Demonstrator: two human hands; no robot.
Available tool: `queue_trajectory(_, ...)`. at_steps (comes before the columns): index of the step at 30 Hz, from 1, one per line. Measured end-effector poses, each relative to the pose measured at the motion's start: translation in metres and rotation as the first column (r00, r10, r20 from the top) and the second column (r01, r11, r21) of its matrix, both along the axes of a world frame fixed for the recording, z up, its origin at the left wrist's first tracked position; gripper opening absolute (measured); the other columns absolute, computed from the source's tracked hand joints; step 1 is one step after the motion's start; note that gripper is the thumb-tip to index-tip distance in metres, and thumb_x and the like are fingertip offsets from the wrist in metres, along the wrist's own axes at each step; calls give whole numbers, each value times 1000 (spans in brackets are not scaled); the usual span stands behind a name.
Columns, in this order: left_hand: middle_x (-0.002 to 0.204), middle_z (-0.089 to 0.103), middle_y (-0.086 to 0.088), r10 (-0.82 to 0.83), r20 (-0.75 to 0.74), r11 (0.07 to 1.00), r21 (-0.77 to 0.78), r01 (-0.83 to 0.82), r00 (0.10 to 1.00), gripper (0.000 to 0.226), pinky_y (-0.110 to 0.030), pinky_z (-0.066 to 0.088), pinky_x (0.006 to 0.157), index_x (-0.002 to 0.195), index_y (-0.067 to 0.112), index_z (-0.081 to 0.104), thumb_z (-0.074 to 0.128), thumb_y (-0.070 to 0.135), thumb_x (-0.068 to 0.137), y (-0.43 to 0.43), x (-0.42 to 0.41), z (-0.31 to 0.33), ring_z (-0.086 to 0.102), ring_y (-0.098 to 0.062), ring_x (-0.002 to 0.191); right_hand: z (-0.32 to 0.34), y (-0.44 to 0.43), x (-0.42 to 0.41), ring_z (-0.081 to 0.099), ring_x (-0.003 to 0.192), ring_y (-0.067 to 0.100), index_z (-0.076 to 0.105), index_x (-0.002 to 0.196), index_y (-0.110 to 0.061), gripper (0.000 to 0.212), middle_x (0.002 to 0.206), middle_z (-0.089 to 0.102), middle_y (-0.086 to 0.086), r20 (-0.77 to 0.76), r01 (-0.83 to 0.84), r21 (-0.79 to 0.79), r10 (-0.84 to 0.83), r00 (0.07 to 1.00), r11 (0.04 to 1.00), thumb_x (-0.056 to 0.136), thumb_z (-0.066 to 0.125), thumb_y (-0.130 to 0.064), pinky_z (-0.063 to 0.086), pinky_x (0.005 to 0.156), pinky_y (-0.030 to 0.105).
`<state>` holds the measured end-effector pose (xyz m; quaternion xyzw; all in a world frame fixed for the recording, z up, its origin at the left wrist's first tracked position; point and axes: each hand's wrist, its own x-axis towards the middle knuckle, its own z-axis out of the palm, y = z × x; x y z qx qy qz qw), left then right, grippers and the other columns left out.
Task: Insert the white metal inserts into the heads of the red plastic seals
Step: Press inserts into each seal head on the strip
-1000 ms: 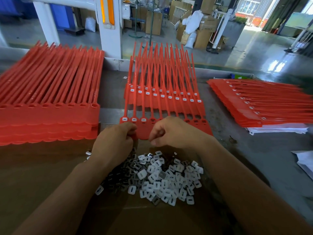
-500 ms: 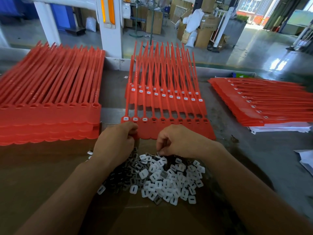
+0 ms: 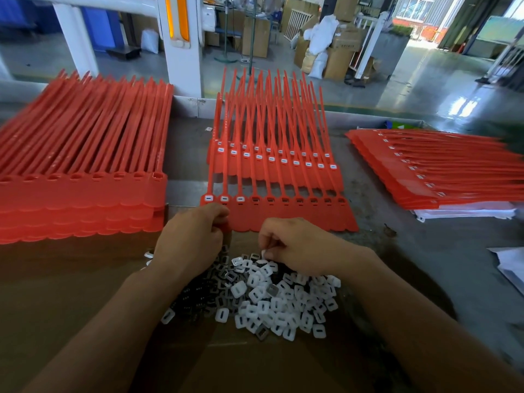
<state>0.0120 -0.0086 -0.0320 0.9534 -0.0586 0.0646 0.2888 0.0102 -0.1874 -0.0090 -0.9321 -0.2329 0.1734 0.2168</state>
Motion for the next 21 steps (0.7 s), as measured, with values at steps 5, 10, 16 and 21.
queue_trajectory(5,116,65,5,-7,-8,1000,-8,7,1000,43,-24,40,88,120,21,58,47,1,83,0,0,1,57,-13,106,3,-1,8,50,68,-12,51,78,-29,19,79,53,-18,75,76,149,-87,993,986,92,52,-16,40,62,3)
queue_trajectory(10,116,64,6,-12,-21,1000,-18,11,1000,44,-24,40,90,120,21,58,46,0,83,0,-1,2,56,-13,107,3,0,26,55,57,-5,55,82,-21,17,73,62,-6,67,271,342,-311,948,900,95,46,-15,42,50,5)
queue_trajectory(16,116,64,6,-6,-26,1000,-30,6,1000,44,-24,41,90,121,21,57,46,0,83,0,-1,1,56,-12,108,-3,5,49,55,73,5,58,78,-24,17,77,56,-12,60,373,368,-422,905,852,85,58,-8,45,63,17)
queue_trajectory(21,116,64,5,-13,-25,999,-34,12,1000,42,-27,43,92,120,20,58,47,1,83,0,-1,2,57,-14,108,-9,12,61,62,69,5,63,82,-22,18,85,67,-2,83,404,420,-478,875,813,86,58,-5,50,64,18)
